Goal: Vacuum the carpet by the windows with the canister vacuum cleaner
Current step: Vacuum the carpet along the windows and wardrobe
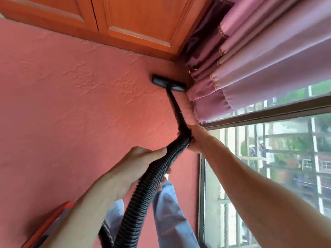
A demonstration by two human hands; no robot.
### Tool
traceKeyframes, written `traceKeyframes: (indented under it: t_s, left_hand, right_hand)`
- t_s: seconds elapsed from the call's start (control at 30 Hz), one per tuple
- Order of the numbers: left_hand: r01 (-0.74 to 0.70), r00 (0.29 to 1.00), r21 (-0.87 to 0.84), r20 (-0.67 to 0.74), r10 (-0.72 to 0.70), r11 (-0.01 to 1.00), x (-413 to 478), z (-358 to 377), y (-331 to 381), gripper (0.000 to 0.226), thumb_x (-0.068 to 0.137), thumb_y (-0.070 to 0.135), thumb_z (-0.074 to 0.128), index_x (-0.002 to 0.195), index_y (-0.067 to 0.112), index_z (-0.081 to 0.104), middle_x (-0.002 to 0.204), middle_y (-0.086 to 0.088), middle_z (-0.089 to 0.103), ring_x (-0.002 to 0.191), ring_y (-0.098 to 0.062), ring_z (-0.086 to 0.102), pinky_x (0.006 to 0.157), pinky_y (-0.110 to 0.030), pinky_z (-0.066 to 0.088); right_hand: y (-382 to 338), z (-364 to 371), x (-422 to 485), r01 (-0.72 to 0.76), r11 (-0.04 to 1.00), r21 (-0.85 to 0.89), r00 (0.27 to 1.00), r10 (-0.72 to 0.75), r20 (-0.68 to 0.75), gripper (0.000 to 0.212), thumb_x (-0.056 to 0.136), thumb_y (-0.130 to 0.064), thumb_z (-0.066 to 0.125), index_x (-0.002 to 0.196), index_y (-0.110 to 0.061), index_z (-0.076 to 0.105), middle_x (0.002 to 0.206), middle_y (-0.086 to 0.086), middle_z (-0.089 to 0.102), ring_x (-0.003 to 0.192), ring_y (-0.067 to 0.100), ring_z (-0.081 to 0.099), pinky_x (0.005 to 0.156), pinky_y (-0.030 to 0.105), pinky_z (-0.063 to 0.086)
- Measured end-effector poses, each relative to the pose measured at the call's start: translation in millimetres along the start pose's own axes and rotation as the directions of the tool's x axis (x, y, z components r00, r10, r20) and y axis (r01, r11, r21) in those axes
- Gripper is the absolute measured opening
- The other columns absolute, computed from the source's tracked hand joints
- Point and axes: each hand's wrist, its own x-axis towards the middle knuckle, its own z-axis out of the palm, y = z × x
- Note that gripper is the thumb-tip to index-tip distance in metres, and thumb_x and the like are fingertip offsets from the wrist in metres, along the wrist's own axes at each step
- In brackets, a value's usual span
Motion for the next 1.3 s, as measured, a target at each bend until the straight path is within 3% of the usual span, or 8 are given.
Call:
traceKeyframes:
  t_s: [0.13,0.23,0.37,0.67,0.8,0.93,1.1,1.3]
  left_hand:
    - [0.101,0.992,0.143,0.061,-0.111,0.984,-40,-1,-23,0.048,0.094,0.04,0.061,0.099,-0.006,0.072,0.086,-0.036,0.068,0.044,-0.023,0.054,0.042,-0.024,0.045]
    - [0.152,0.98,0.235,0.089,-0.177,0.96,-72,-4,-26,0.05,0.095,0.038,0.058,0.097,-0.01,0.071,0.067,-0.02,0.067,0.037,-0.019,0.053,0.037,-0.02,0.043]
    - [0.187,0.951,0.412,0.154,-0.27,0.892,-110,-7,-17,0.05,0.096,0.039,0.056,0.098,-0.009,0.072,0.064,-0.016,0.066,0.044,-0.024,0.056,0.041,-0.023,0.048]
    - [0.238,0.918,0.524,0.154,-0.365,0.818,-171,5,-45,0.05,0.096,0.041,0.059,0.111,-0.006,0.065,0.081,-0.01,0.073,0.057,-0.018,0.064,0.056,-0.031,0.055]
    - [0.175,0.95,0.544,0.126,-0.285,0.821,-194,18,-59,0.054,0.089,0.053,0.065,0.106,0.002,0.07,0.093,-0.024,0.072,0.075,-0.03,0.065,0.074,-0.039,0.053]
    - [0.062,0.988,0.478,0.098,-0.123,0.876,-218,47,-66,0.031,0.098,0.035,0.059,0.1,0.005,0.068,0.081,-0.011,0.068,0.071,-0.026,0.064,0.068,-0.035,0.053]
    - [0.034,0.999,0.624,-0.01,-0.036,0.781,-251,71,-90,0.055,0.066,0.058,0.074,0.097,0.013,0.07,0.083,-0.008,0.073,0.068,-0.017,0.067,0.073,-0.035,0.055]
    - [0.036,0.966,0.566,-0.232,0.117,0.823,-308,110,-152,0.038,0.069,0.045,0.078,0.09,0.014,0.071,0.069,0.004,0.07,0.062,-0.004,0.064,0.075,-0.031,0.054]
  right_hand:
    - [77,-31,-39,-0.053,0.998,0.046,0.996,0.056,-0.065,0.015,0.092,-0.019,0.052,0.088,-0.009,0.063,0.075,0.009,0.061,0.06,0.02,0.057,0.055,0.027,0.044]
    - [129,-38,-68,-0.084,0.992,0.093,0.992,0.093,-0.089,0.012,0.077,-0.019,0.062,0.086,-0.01,0.063,0.075,0.009,0.056,0.057,0.019,0.052,0.053,0.025,0.038]
    - [174,-38,-108,-0.162,0.949,0.271,0.987,0.161,0.027,0.027,0.097,-0.017,0.041,0.073,-0.016,0.055,0.054,0.001,0.05,0.038,0.012,0.045,0.037,0.015,0.033]
    - [219,-43,-189,-0.284,0.78,0.558,0.959,0.23,0.165,0.022,0.098,-0.024,0.049,0.089,-0.007,0.059,0.075,0.01,0.057,0.062,0.018,0.054,0.06,0.029,0.044]
    - [204,-65,-211,-0.297,0.777,0.555,0.952,0.195,0.236,0.03,0.098,-0.037,0.05,0.101,-0.009,0.058,0.082,0.007,0.058,0.067,0.016,0.053,0.062,0.026,0.044]
    - [185,-78,-230,-0.314,0.799,0.513,0.939,0.18,0.293,0.02,0.086,-0.025,0.061,0.092,-0.005,0.06,0.068,0.002,0.045,0.052,0.011,0.044,0.047,0.02,0.043]
    - [180,-92,-268,-0.294,0.853,0.432,0.937,0.167,0.308,0.025,0.066,-0.019,0.066,0.083,-0.003,0.059,0.063,0.005,0.045,0.056,0.013,0.041,0.056,0.022,0.035]
    - [171,-108,-299,-0.273,0.936,0.221,0.905,0.172,0.389,0.02,0.088,-0.022,0.062,0.097,-0.005,0.058,0.075,0.008,0.053,0.058,0.015,0.049,0.042,0.021,0.041]
